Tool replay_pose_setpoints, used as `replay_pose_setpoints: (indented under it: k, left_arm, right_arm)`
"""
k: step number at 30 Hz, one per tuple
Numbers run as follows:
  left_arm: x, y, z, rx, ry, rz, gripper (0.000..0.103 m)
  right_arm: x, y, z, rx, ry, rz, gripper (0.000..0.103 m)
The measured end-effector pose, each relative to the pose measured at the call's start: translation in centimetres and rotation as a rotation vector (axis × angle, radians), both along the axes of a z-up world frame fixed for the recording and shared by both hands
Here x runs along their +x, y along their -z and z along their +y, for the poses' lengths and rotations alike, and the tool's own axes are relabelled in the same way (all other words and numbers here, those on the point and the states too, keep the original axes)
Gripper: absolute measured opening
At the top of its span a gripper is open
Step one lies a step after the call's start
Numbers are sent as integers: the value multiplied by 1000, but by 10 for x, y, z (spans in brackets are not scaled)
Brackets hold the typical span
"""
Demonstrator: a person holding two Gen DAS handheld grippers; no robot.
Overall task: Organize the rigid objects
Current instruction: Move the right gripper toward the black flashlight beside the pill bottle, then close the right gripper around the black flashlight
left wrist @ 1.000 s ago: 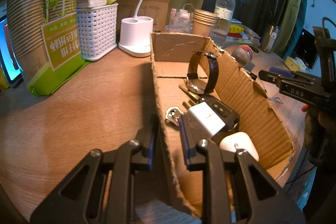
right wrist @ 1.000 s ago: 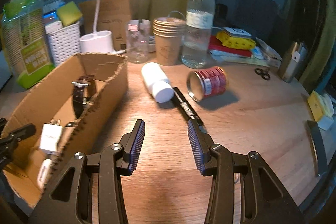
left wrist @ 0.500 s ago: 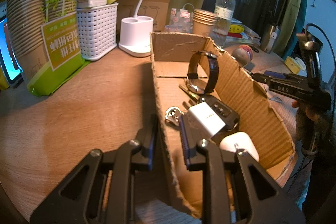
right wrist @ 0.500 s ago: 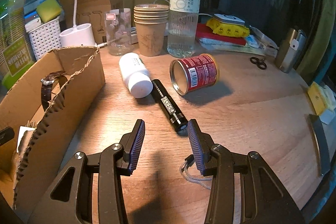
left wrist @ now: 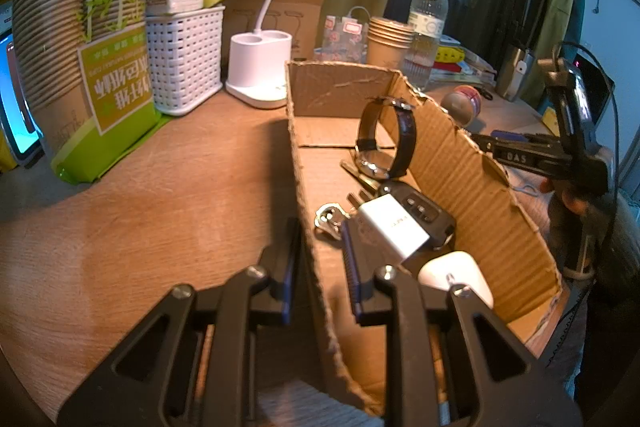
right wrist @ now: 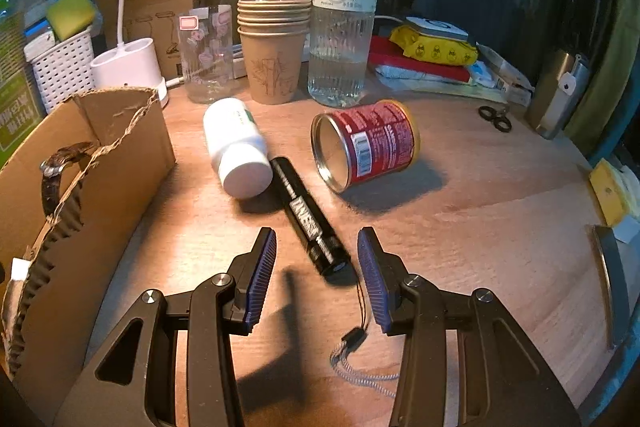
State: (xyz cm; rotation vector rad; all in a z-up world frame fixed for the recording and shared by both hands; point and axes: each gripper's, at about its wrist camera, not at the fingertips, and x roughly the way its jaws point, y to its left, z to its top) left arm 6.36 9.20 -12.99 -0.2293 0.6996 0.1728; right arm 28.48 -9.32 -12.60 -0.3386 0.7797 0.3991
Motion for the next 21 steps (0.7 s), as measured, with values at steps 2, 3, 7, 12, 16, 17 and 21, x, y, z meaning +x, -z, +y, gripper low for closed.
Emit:
replay_pose_setpoints:
  k: [2, 3, 7, 12, 16, 17, 21]
  left_arm:
    - [0, 0, 0, 0, 0, 0, 22]
    - [0, 0, 0, 0, 0, 0, 22]
    - [0, 0, 0, 0, 0, 0, 22]
    - [0, 0, 0, 0, 1, 0, 22]
    - [0, 0, 0, 0, 0, 0, 22]
    - [0, 0, 0, 0, -1, 0, 22]
    - [0, 0, 0, 1, 0, 1, 22]
  right_arm:
    - [5, 2, 2, -1, -3, 12, 45]
    - [8, 2, 3, -3, -4, 16, 45]
    - [18, 5, 6, -22, -3, 24, 45]
    - [25, 9, 8, -33, -5, 53, 45]
    - [30, 13, 8, -35, -1, 82, 45]
    - [30, 12, 8, -34, -2, 82, 45]
    - [28, 13, 10, -34, -15, 82, 35]
